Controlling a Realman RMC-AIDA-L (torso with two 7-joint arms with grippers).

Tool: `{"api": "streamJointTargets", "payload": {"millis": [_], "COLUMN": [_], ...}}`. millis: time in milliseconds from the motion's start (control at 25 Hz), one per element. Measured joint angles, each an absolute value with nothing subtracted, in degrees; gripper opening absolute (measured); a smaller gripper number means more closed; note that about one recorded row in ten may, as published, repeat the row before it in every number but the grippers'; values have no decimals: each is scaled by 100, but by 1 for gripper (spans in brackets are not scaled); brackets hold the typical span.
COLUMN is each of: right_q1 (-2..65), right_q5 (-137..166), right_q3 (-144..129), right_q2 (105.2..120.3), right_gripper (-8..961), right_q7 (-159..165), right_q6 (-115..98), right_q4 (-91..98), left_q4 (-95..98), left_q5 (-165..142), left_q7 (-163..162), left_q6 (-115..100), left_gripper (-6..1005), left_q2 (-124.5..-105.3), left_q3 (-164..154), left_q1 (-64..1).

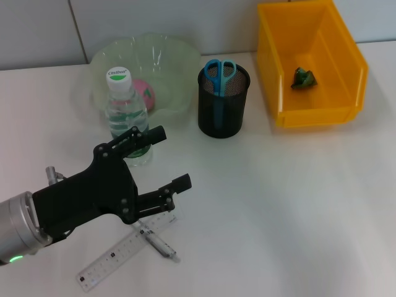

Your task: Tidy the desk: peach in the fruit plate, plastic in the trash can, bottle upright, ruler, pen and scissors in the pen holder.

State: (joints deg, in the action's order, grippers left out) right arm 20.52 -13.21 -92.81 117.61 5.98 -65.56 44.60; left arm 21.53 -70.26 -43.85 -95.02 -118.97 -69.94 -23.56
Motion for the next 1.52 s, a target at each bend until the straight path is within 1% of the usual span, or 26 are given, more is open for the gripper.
{"api": "streamJointTargets", "payload": {"millis": [40,160,200,240,280,360,400,440,560,600,760,1040,1160,1360,1400,1520], "right_q1": [2052,1996,2011,2011,2011,1983,1936,1936,1924,1907,1825,1769,1707,1645,1600,1581], "right_q5": [-1321,592,1825,2459,2459,3411,4437,4437,5821,6540,7395,9211,9774,9833,9845,9852], "right_q3": [-9281,-8696,-8294,-8112,-8112,-7780,-7402,-7402,-6777,-6395,-5866,-5023,-4611,-4298,-4070,-3931], "right_q2": [11761,11662,11620,11607,11607,11586,11561,11561,11498,11473,11459,11362,11342,11331,11329,11328], "right_gripper": [750,750,750,750,750,750,750,750,751,751,751,751,751,750,750,749], "right_q7": [598,3357,4884,5523,5523,6419,7261,7261,8166,8426,8491,8636,8449,8370,8255,8131], "right_q6": [-6556,-6397,-6689,-6913,-6913,-7243,-7560,-7560,-8134,-8611,-9252,-9771,-9893,-9928,-9935,-9931], "right_q4": [4460,4401,4268,4221,4221,4197,4206,4206,4149,4101,4080,4078,4076,4091,4105,4109], "left_q4": [2153,2160,2186,2186,2199,2204,2206,2224,2298,2358,2497,3092,3951,4770,5250,5663], "left_q5": [-7025,-7016,-7008,-7008,-7006,-7006,-7007,-7014,-7017,-7015,-7052,-7526,-8123,-8690,-9009,-9248], "left_q7": [-4417,-4606,-4750,-4750,-4830,-4943,-4968,-5007,-5188,-5324,-5546,-6198,-7246,-8252,-9020,-9731], "left_q6": [-9519,-9561,-9583,-9583,-9588,-9573,-9568,-9565,-9563,-9561,-9463,-9207,-9027,-8893,-8868,-8869], "left_gripper": [779,861,861,861,861,861,861,861,861,861,861,861,862,862,862,862], "left_q2": [-11895,-11887,-11876,-11876,-11871,-11854,-11851,-11848,-11833,-11823,-11819,-11810,-11819,-11842,-11850,-11852], "left_q3": [-6996,-6996,-6996,-6996,-6997,-6991,-6987,-6976,-6939,-6923,-6948,-6931,-6940,-6998,-7022,-7101], "left_q1": [-2351,-2344,-2345,-2345,-2350,-2361,-2362,-2361,-2345,-2343,-2367,-2333,-2264,-2207,-2199,-2206]}}
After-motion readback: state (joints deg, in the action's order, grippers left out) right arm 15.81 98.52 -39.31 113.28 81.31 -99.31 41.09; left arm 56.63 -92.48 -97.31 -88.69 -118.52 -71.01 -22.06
